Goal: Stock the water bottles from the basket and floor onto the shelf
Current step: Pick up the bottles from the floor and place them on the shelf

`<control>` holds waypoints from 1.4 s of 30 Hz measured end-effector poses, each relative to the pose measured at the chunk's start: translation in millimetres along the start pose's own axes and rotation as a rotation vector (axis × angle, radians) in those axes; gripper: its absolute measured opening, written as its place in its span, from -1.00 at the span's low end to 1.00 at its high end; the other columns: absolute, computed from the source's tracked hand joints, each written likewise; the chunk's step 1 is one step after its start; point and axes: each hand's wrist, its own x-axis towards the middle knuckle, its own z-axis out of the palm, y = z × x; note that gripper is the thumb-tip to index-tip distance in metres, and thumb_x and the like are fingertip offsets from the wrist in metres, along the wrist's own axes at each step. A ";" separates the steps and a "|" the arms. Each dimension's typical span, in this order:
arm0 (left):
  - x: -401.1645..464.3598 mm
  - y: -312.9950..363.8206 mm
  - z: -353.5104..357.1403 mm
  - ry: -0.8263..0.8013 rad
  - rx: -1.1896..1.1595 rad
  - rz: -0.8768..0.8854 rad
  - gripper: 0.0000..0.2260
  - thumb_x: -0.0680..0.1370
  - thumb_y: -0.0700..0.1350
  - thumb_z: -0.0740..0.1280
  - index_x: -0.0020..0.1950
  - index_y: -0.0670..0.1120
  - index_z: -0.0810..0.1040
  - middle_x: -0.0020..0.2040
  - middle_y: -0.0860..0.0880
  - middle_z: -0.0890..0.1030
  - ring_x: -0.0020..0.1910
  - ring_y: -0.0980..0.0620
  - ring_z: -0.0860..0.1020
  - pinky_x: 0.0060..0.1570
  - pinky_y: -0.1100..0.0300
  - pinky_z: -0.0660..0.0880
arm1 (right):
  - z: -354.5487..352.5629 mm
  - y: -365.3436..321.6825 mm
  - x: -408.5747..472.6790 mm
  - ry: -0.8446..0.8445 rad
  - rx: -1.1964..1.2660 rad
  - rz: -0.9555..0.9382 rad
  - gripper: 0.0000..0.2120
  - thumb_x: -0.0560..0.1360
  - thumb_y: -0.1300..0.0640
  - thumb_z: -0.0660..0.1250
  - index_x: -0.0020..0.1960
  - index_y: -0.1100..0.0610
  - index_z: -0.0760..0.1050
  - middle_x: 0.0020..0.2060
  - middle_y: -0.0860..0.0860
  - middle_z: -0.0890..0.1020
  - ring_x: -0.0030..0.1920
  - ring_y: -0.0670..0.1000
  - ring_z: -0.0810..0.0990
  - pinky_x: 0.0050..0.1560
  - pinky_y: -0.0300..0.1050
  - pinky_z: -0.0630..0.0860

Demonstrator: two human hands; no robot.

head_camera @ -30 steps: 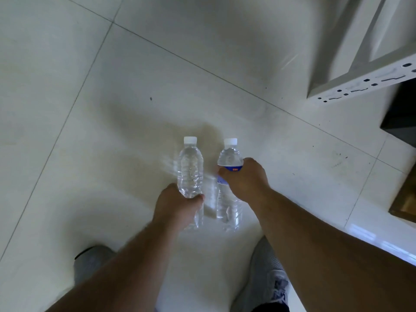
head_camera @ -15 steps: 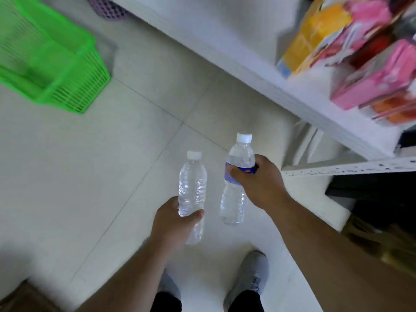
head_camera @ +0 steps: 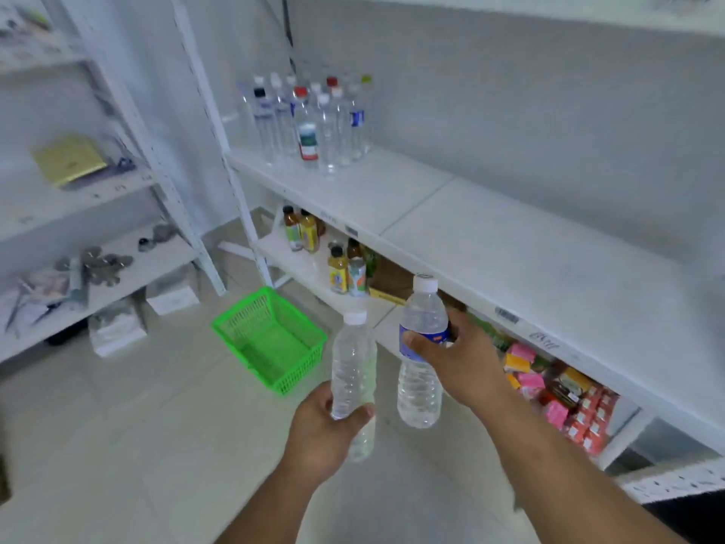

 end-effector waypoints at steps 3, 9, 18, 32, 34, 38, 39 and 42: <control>-16.7 35.7 -46.8 0.035 -0.022 0.085 -0.85 0.41 -0.22 0.54 -0.08 -0.06 0.66 -0.25 0.16 0.70 -0.32 0.28 0.62 -0.34 0.49 0.45 | 11.2 -64.9 -15.9 0.020 0.027 -0.099 -0.76 0.42 0.02 0.53 0.04 -0.14 0.56 -0.12 -0.22 0.66 -0.19 -0.30 0.61 -0.22 -0.33 0.44; -25.1 63.3 -119.8 0.092 -0.019 0.184 -0.81 0.38 -0.25 0.55 -0.05 -0.09 0.66 -0.25 0.07 0.71 -0.31 0.25 0.63 -0.34 0.48 0.44 | 50.6 -138.9 -26.8 0.037 0.079 -0.201 -0.67 0.43 -0.03 0.52 0.16 -0.09 0.56 -0.04 -0.19 0.66 -0.09 -0.20 0.61 -0.19 -0.30 0.45; 15.5 64.6 -184.0 0.164 -0.059 0.213 -0.85 0.41 -0.17 0.55 -0.07 -0.05 0.66 -0.20 0.15 0.71 -0.25 0.26 0.63 -0.29 0.48 0.43 | 109.3 -180.5 11.5 -0.028 0.079 -0.269 -0.72 0.44 -0.04 0.51 0.12 -0.15 0.55 -0.07 -0.21 0.66 -0.10 -0.21 0.63 -0.17 -0.31 0.48; 189.1 115.5 -233.2 0.217 -0.033 0.131 -0.86 0.43 -0.16 0.54 -0.04 -0.04 0.67 -0.15 0.02 0.73 -0.14 0.10 0.69 -0.10 0.22 0.56 | 172.1 -197.6 200.6 -0.047 0.167 -0.268 -0.71 0.40 -0.06 0.54 0.10 -0.08 0.62 -0.09 -0.15 0.70 -0.09 -0.18 0.65 -0.14 -0.27 0.50; 213.5 121.8 -236.9 0.219 -0.038 0.124 -0.84 0.42 -0.14 0.55 -0.03 -0.04 0.68 -0.13 0.02 0.74 -0.11 0.06 0.70 -0.03 0.14 0.60 | 177.2 -203.9 223.3 -0.060 0.157 -0.268 -0.70 0.40 -0.06 0.54 0.10 -0.07 0.62 -0.09 -0.16 0.70 -0.10 -0.21 0.64 -0.16 -0.31 0.48; 252.7 129.6 -242.2 0.226 -0.055 0.106 -0.82 0.41 -0.15 0.55 -0.01 -0.06 0.69 -0.12 0.01 0.74 -0.10 0.03 0.71 0.00 0.10 0.62 | 189.4 -212.9 258.3 -0.062 0.145 -0.260 -0.69 0.38 -0.05 0.55 0.09 -0.06 0.62 -0.10 -0.17 0.70 -0.12 -0.22 0.63 -0.15 -0.30 0.45; 261.4 130.9 -244.0 0.221 -0.053 0.106 -0.81 0.41 -0.15 0.55 -0.01 -0.06 0.69 -0.13 0.01 0.74 -0.11 0.04 0.71 0.00 0.10 0.62 | 192.2 -214.0 264.9 -0.056 0.142 -0.257 -0.69 0.38 -0.05 0.55 0.10 -0.06 0.62 -0.09 -0.17 0.70 -0.11 -0.20 0.64 -0.14 -0.28 0.46; 287.8 132.7 -251.2 0.185 -0.035 0.106 -0.80 0.40 -0.13 0.56 -0.01 -0.03 0.69 -0.13 0.04 0.74 -0.12 0.07 0.71 -0.02 0.08 0.62 | 199.1 -216.9 282.2 -0.025 0.125 -0.240 -0.68 0.39 -0.06 0.55 0.11 -0.06 0.61 -0.07 -0.16 0.69 -0.08 -0.18 0.64 -0.12 -0.28 0.47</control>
